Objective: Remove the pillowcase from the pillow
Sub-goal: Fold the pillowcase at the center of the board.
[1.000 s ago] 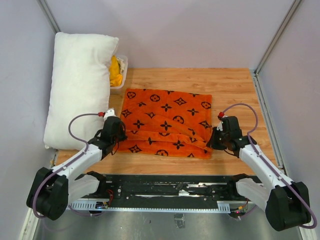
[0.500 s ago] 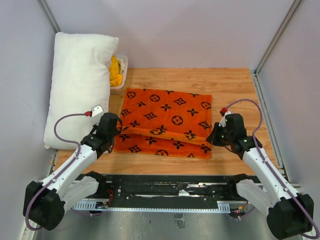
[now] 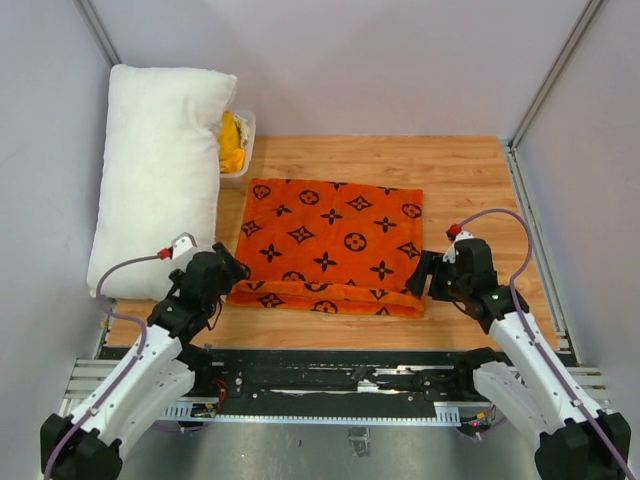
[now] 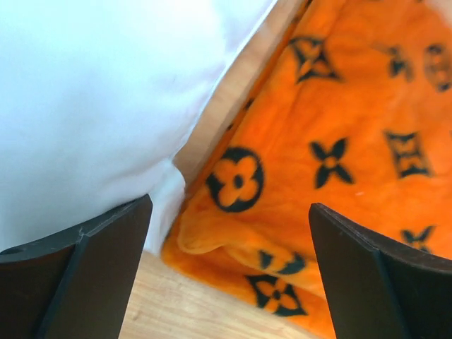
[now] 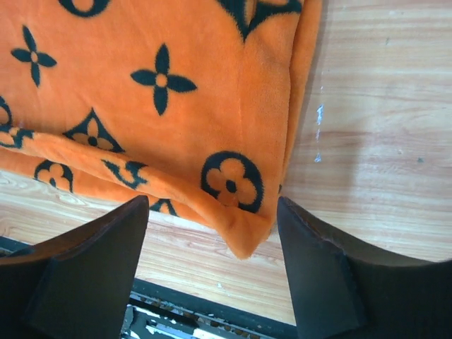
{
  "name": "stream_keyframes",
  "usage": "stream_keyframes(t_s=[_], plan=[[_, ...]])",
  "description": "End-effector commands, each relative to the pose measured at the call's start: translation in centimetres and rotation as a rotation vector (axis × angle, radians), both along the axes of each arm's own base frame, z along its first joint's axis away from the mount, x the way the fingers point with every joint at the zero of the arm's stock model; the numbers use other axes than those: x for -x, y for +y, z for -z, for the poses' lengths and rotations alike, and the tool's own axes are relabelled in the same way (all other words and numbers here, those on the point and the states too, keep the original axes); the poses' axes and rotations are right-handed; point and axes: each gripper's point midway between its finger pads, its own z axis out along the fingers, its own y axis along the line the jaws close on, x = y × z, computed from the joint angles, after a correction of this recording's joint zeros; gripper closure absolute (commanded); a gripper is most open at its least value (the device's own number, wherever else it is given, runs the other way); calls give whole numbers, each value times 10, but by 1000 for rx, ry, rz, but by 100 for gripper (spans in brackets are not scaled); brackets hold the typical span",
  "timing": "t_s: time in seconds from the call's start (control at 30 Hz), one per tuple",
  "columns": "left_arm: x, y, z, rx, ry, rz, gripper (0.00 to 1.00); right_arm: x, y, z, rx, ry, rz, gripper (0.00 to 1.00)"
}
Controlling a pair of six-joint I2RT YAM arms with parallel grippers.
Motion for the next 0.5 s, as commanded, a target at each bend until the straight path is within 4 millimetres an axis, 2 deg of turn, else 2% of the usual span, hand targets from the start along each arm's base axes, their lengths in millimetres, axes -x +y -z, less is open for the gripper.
stream_keyframes(t_s=[0.0,0.07,0.13,0.17,0.2,0.23,0.27,0.3,0.33,0.47], plan=[[-25,3,-69,-24,-222,-1,1,-17,-12,-25,22,-118,72,23],[-37,-8,-88,-21,-276,53,1,-31,-11,-43,2,-196,93,21],[-53,-25,-103,-21,-322,134,3,-48,-7,-60,-28,-258,107,24],[-62,-36,-110,-22,-338,189,10,-57,-3,-64,-38,-267,107,29],[-72,-49,-115,-26,-350,250,18,-65,0,-66,-46,-261,102,40],[-81,-60,-113,-38,-333,305,30,-71,6,-66,-54,-243,86,54],[-89,-67,-110,-48,-305,336,45,-76,12,-61,-60,-207,62,65],[-97,-75,-101,-61,-261,367,55,-79,20,-57,-64,-176,32,69],[-103,-80,-91,-71,-219,390,60,-81,27,-49,-53,-139,4,69],[-110,-84,-42,-103,-73,392,58,-78,50,-11,43,-21,-98,61]])
